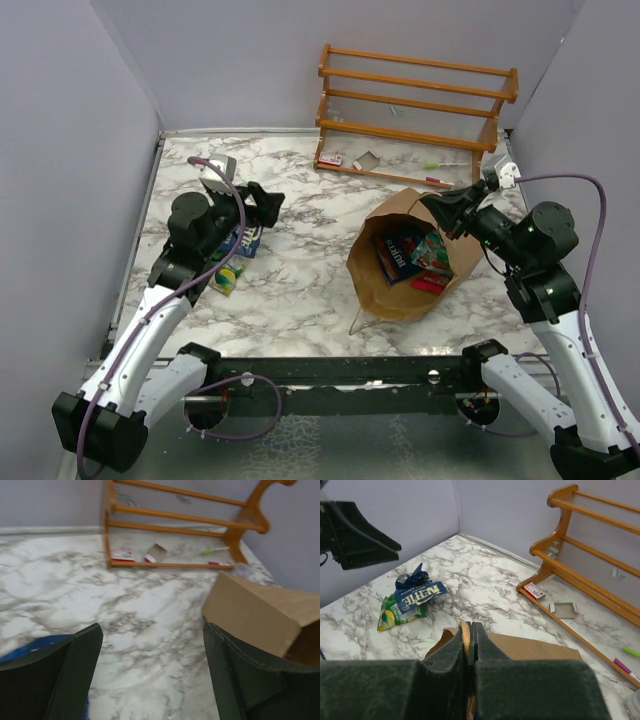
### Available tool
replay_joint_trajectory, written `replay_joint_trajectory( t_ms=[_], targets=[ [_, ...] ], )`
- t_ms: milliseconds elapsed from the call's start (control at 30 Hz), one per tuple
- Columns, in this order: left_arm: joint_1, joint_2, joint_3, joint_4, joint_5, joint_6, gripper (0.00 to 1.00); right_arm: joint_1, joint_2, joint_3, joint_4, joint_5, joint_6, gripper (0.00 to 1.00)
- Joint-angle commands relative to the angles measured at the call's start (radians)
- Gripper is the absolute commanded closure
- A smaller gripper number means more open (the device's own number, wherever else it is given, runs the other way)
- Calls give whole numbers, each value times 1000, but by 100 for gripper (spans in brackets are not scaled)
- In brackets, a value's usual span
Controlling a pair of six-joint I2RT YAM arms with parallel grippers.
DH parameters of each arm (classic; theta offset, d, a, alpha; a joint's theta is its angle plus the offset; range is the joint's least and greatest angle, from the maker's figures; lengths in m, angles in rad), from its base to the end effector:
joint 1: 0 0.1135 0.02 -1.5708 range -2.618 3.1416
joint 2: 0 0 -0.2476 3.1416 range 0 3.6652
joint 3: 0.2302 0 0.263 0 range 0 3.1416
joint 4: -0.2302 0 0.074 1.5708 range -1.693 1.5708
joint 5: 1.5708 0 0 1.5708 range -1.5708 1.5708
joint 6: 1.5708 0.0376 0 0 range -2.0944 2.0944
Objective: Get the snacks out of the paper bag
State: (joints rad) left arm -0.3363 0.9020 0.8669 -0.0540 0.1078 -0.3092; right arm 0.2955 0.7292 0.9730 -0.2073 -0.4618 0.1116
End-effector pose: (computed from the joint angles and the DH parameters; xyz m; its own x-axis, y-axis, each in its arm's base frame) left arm 0.2209 -0.0815 0.3488 -0.2106 -0.2468 -0.9459 0.3833 0.8692 -0.3122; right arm 0.1644 0.0676 0.4024 -0.0418 0.0915 -0.9949 -0.6863 0.7211 0.0951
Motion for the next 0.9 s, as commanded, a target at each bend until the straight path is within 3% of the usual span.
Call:
replay_joint_trajectory(
  t_ms=[0,67,267,467,533,600,733,867],
  targets=[
    [-61,-15,-158,273,282,-264,16,2,13,0,49,-17,22,98],
    [-155,-33,-217,374,218,-288,17,2,16,-3,52,-22,27,98],
    [-507,28,-244,387,-137,-306,28,2,23,2,51,-27,36,98],
    [-880,188,-149,292,-637,-322,36,2,29,2,57,-36,46,98],
    [-943,261,-64,191,-780,-413,38,2,30,3,55,-39,47,98],
    [-973,329,12,41,-878,-595,42,2,30,4,52,-39,43,98],
    [-1009,457,146,-75,-908,-715,45,2,30,3,47,-40,42,98],
    [-1014,578,239,-157,-850,-847,53,2,23,0,49,-41,46,98]
  ],
)
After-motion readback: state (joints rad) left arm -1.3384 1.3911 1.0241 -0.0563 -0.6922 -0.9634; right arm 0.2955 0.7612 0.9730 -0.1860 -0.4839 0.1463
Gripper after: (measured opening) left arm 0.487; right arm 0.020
